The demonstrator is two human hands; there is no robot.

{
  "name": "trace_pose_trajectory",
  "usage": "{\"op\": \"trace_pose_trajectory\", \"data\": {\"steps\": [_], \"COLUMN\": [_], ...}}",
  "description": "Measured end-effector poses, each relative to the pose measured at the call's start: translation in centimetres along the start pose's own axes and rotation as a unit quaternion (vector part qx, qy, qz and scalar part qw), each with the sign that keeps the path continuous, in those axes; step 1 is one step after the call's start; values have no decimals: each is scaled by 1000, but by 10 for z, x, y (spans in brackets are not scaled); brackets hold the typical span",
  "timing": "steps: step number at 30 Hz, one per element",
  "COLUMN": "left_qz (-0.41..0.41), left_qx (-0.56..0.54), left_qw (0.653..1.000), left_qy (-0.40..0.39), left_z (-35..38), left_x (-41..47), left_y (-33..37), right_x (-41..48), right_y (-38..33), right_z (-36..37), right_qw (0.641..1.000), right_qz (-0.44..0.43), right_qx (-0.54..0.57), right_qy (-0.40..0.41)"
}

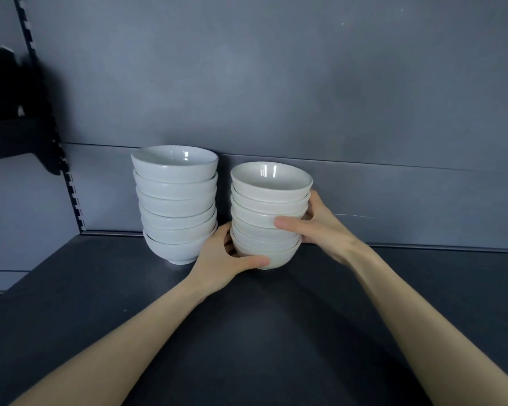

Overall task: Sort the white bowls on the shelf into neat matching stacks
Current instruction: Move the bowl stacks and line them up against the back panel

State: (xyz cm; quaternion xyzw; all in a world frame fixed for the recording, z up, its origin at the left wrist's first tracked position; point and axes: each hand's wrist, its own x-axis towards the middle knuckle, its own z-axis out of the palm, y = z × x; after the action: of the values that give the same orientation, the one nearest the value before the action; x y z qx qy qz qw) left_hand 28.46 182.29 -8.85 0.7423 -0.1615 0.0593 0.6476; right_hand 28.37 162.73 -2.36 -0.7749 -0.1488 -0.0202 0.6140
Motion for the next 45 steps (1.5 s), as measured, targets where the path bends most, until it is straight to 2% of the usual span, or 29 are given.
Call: {"op": "trace_pose_trajectory", "data": {"steps": [12, 35, 41, 45], "left_qz": [28, 34, 25, 8], "left_qx": [-12, 28, 62, 105], "left_qw": [999, 999, 998, 994], "left_qy": [39, 30, 23, -12], "left_z": [-1, -2, -3, -7], "left_x": [-2, -3, -4, -9], "left_y": [-7, -10, -9, -6], "right_x": [6, 7, 6, 3], "right_y": [11, 16, 16, 11], "right_z": [0, 1, 1, -1], "right_qw": [1000, 999, 1000, 1000], "right_qz": [-17, -17, -11, -3], "right_qx": [15, 20, 6, -24], "right_qy": [22, 21, 12, 7]}}
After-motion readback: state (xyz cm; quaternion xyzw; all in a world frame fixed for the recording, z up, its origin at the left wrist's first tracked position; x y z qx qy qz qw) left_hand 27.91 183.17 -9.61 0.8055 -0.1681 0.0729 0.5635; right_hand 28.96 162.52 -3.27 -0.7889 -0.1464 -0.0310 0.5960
